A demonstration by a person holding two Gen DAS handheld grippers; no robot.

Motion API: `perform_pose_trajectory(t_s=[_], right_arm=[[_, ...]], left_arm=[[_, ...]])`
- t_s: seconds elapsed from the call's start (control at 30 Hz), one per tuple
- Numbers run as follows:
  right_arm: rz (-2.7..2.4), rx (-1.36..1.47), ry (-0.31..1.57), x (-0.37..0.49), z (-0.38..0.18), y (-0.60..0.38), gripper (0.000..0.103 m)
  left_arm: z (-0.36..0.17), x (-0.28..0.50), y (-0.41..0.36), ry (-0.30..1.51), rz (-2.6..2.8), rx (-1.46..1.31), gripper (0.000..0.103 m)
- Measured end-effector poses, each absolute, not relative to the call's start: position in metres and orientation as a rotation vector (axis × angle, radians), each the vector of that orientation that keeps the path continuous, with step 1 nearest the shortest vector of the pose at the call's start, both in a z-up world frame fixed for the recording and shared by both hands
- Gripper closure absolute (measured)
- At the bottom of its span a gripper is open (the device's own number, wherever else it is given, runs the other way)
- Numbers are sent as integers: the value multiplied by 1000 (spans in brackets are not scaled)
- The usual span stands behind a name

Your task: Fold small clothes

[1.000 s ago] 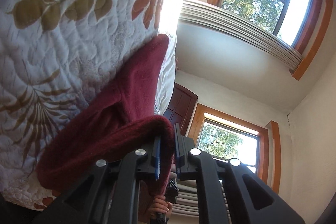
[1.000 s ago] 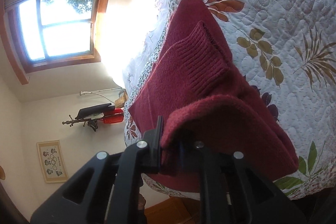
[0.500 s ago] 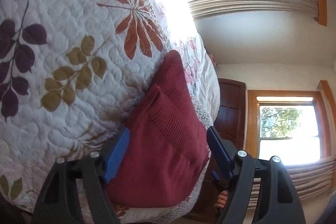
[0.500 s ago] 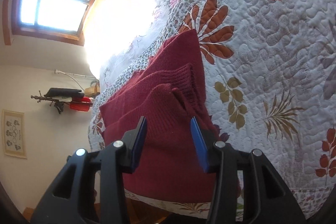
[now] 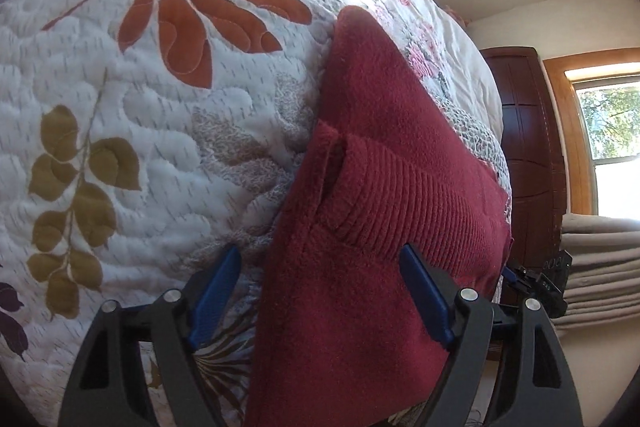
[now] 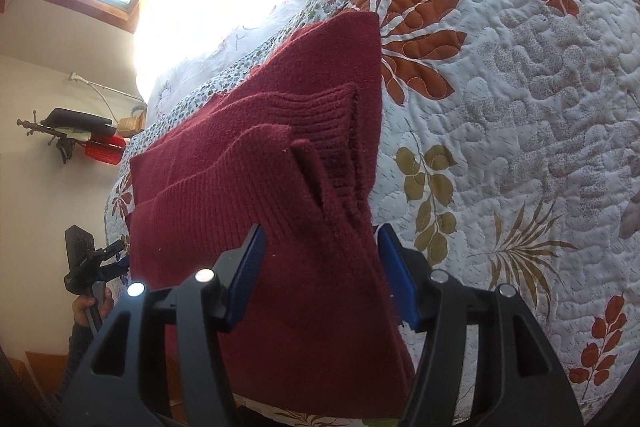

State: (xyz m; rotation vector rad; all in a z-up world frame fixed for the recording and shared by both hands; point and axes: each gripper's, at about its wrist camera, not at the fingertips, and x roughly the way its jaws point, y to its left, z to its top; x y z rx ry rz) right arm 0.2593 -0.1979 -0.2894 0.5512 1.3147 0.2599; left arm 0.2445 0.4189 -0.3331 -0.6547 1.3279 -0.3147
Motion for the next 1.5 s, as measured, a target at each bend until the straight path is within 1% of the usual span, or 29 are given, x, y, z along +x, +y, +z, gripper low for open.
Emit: perform_pose_trajectory(t_s=[0.03, 0.1, 0.13, 0.17, 0.2, 0.23, 0.27, 0.3, 0.33, 0.37, 0.4, 0.43, 0.53, 0.8, 0.83, 0.87, 1.03, 1.27, 1.5], right_arm=[[258, 535, 1318, 260, -289, -196, 44], [258, 500, 1319, 262, -290, -193, 44], [261, 489, 1321, 263, -291, -192, 44], [262, 479, 1321, 264, -291, -189, 44], [262, 467, 1322, 265, -292, -188, 44], [260, 453, 1323, 266, -292, -185, 44], [262, 444, 1321, 267, -292, -181, 46], [269, 437, 1319, 266, -290, -179, 50], [263, 421, 1320, 266, -288, -176, 58], [251, 397, 1313, 265, -285, -174, 72], [245, 384, 1310, 263, -283, -172, 80], [245, 391, 1310, 262, -281, -172, 86], [252, 411, 1297, 257, -274, -176, 89], [235, 328, 1262, 248, -253, -174, 90], [224, 307, 1263, 246, -252, -172, 91], [216, 295, 1262, 245, -252, -172, 94], [192, 307, 1236, 234, -243, -175, 94], [210, 364, 1161, 215, -210, -178, 96], [233, 390, 1045, 220, -156, -186, 96]], left_arm=[[-331, 244, 417, 1324, -322, -652, 25], [-327, 244, 413, 1314, -341, -631, 47], [-328, 243, 409, 1323, -348, -617, 62], [-328, 247, 406, 1326, -350, -609, 68], [-329, 245, 406, 1320, -350, -606, 71], [-329, 244, 406, 1313, -347, -609, 76], [-327, 243, 406, 1301, -342, -616, 79], [-326, 241, 406, 1286, -338, -623, 83], [-324, 239, 406, 1273, -334, -623, 89], [-322, 237, 405, 1257, -330, -619, 92], [-319, 236, 409, 1242, -324, -617, 92], [-316, 234, 408, 1227, -319, -615, 93], [-305, 227, 405, 1179, -307, -606, 94], [-264, 210, 401, 1068, -307, -519, 94], [-261, 209, 402, 1064, -306, -510, 94], [-260, 208, 401, 1061, -304, -501, 94], [-246, 199, 397, 1026, -306, -481, 94], [-215, 180, 392, 944, -317, -480, 94], [-161, 183, 391, 826, -369, -450, 94]])
